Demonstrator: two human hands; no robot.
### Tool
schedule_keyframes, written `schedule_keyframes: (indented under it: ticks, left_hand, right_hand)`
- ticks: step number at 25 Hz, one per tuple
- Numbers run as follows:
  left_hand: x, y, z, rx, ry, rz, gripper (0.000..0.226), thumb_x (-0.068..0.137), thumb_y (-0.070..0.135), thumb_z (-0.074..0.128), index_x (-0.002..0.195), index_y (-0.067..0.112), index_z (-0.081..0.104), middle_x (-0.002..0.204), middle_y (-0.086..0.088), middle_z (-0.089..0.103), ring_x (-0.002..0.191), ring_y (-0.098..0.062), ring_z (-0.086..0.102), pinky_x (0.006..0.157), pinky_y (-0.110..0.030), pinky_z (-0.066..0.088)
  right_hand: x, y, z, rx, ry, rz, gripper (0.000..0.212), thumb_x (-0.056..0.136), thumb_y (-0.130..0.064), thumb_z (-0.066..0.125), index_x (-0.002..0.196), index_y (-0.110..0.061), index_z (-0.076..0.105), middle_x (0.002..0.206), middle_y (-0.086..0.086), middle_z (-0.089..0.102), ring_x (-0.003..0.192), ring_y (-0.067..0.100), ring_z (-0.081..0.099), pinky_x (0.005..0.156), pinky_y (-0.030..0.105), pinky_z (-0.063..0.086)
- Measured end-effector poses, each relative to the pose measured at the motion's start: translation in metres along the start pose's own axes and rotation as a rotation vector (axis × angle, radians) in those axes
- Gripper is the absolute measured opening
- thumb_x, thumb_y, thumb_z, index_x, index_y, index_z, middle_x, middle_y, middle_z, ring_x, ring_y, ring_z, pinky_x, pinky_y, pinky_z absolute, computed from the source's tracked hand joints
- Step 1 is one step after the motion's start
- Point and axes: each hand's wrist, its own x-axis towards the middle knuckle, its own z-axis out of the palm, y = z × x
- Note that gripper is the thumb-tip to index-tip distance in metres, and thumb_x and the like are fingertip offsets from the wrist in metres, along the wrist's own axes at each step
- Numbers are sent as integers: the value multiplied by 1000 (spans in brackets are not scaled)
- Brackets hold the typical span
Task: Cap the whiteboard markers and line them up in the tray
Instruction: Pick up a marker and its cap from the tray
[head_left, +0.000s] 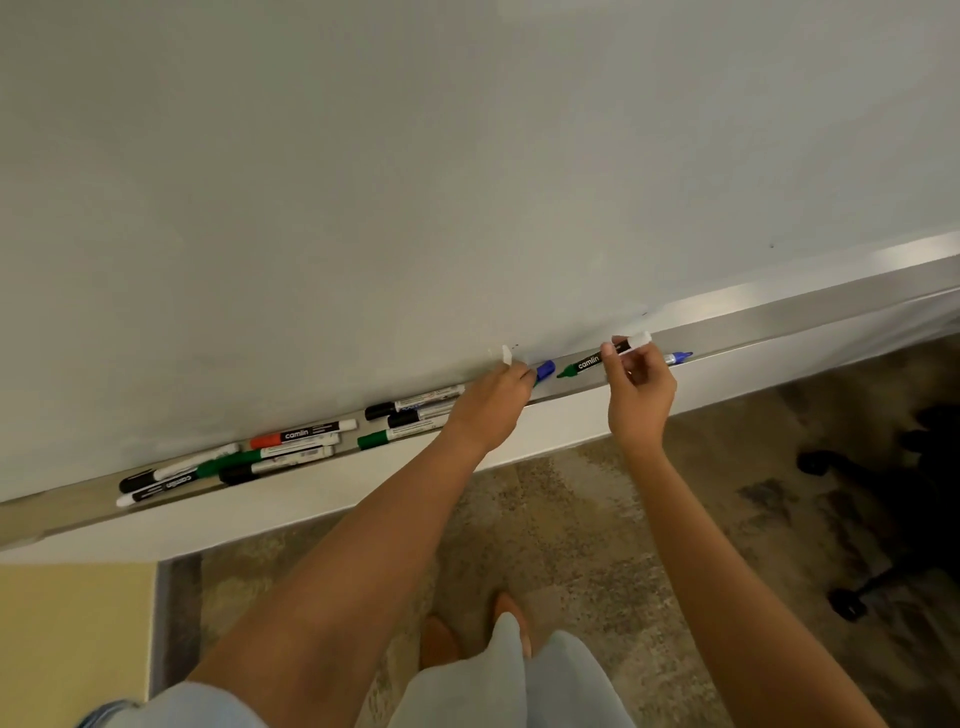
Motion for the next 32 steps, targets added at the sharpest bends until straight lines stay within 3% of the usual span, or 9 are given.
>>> schedule_keyframes:
  ticks: [6, 13, 19, 24, 28, 32]
  left_hand:
    - [12, 5, 8, 26, -23, -57, 31, 87, -11, 51, 113, 2, 60, 111, -13, 58, 103, -27, 54, 83, -40, 52]
    - [7, 5, 5, -597, 78, -251, 23, 90, 7, 63, 112, 9, 69, 97, -8, 69, 81, -19, 60, 78, -34, 52]
    - [-6, 8, 9, -777, 173, -342, 23, 89, 8, 66, 111, 12, 70, 94, 0, 67, 82, -16, 61, 78, -30, 53]
    - [-12, 5, 4, -760, 163, -291, 22, 86, 8, 69, 107, 14, 72, 93, 1, 70, 77, -8, 62, 75, -22, 52]
    - [-27, -11, -1, -1170, 235, -478, 23, 74, 11, 81, 95, 19, 75, 86, 7, 75, 75, 0, 70, 69, -10, 51]
    - [-38, -19, -4, -1511, 353, -615, 21, 76, 10, 79, 96, 18, 76, 91, 1, 77, 85, -12, 73, 75, -18, 55]
  right_hand:
    - [-6, 7, -11, 121, 60, 139, 12, 88, -30, 68, 87, -18, 65, 75, 6, 54, 72, 13, 49, 73, 25, 48]
    - [-16, 9, -8, 87, 23, 160, 19, 87, -34, 68, 100, -19, 67, 76, -12, 68, 71, -2, 61, 68, 19, 53]
    - [-22, 7, -2, 87, -4, 140, 14, 86, -37, 68, 94, -26, 66, 71, -12, 65, 65, -2, 56, 65, 21, 50]
    - [-34, 8, -1, 117, -107, 94, 21, 85, -30, 72, 103, -19, 69, 86, -4, 72, 82, 6, 68, 74, 17, 55]
    - [-31, 6, -13, 120, -260, 150, 22, 78, -25, 79, 96, -12, 73, 89, 1, 74, 85, 12, 70, 74, 20, 55]
    - [-41, -3, -4, -7, -461, 125, 19, 81, -24, 77, 97, -16, 76, 86, 1, 75, 78, 16, 70, 68, 20, 54]
